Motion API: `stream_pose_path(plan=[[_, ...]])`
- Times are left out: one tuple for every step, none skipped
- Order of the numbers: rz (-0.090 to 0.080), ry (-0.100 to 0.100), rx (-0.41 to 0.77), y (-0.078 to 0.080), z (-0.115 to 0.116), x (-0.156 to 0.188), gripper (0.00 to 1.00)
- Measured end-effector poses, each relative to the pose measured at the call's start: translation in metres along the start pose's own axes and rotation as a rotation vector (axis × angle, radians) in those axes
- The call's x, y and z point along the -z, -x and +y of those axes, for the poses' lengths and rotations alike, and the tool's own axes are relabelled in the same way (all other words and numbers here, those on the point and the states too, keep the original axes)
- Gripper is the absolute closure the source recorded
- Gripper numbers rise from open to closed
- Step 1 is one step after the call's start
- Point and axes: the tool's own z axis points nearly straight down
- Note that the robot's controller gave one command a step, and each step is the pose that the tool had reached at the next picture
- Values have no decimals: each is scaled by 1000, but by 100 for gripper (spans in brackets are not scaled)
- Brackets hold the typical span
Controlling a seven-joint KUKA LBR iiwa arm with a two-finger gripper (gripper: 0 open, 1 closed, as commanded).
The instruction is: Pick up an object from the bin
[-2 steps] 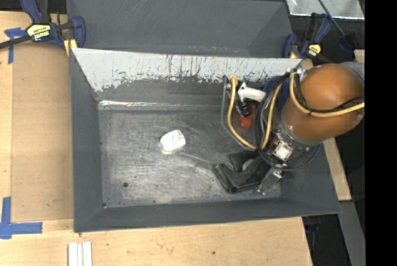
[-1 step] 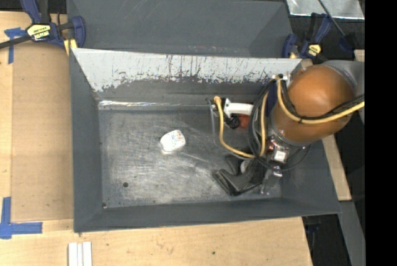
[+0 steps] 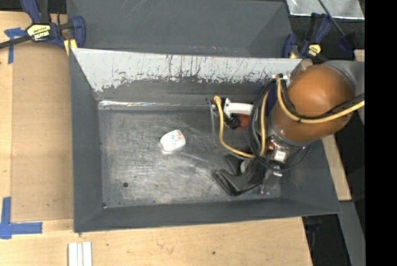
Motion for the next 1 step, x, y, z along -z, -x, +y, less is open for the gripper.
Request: stream_pose_path(plan=[[-22, -2, 6, -8, 1, -2, 100]])
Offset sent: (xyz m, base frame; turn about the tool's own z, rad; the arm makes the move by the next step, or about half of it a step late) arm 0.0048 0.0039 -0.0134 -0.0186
